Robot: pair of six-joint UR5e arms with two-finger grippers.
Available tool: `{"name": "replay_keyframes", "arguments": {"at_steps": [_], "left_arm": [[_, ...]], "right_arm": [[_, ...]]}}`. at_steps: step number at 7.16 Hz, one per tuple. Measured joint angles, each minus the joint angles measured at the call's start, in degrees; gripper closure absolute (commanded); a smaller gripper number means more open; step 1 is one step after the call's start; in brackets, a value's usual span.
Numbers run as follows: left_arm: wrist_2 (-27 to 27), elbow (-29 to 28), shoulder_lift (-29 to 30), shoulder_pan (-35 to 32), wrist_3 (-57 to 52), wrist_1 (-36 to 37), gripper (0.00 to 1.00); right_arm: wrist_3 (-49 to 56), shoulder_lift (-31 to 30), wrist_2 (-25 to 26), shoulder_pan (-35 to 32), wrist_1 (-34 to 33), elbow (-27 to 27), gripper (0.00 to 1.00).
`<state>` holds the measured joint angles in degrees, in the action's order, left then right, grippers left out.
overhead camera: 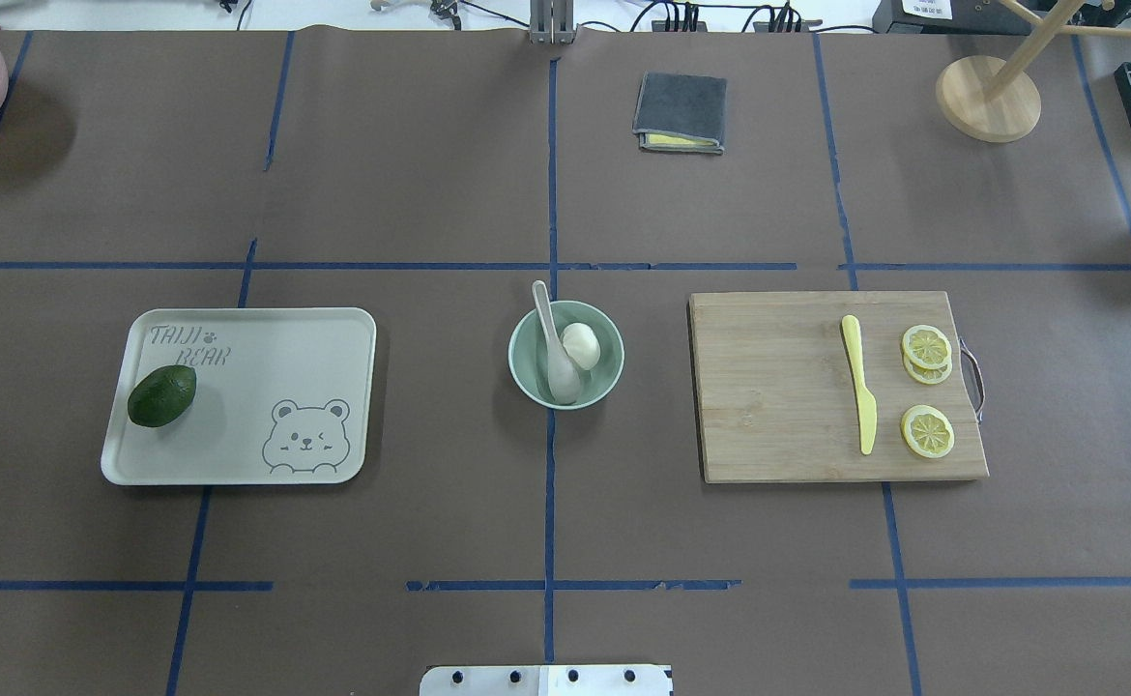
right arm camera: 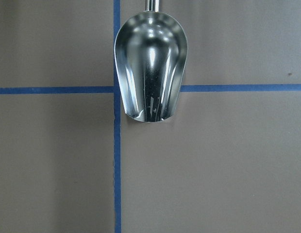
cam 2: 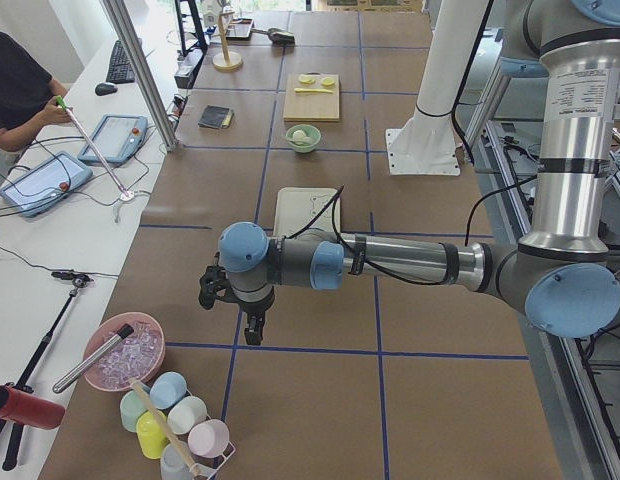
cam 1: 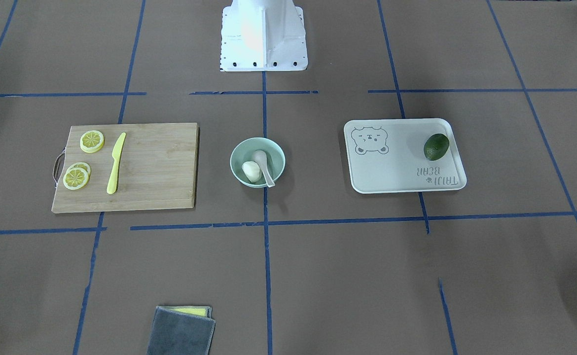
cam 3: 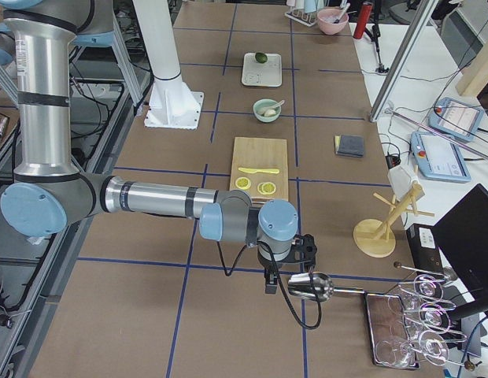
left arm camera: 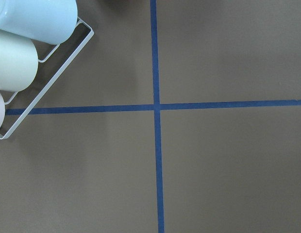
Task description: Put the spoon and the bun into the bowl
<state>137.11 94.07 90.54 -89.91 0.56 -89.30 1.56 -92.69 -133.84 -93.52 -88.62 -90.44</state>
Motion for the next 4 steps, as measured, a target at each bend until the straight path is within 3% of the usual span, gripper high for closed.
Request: {"name": "replay_keyframes", "arguments": {"at_steps": [4], "left_arm": [[0.0, 0.37, 0.06, 0.0, 0.09, 0.0, 0.0]], "right_arm": [[-0.07, -0.03, -0.02, 0.0, 0.03, 0.0, 0.0]]}}
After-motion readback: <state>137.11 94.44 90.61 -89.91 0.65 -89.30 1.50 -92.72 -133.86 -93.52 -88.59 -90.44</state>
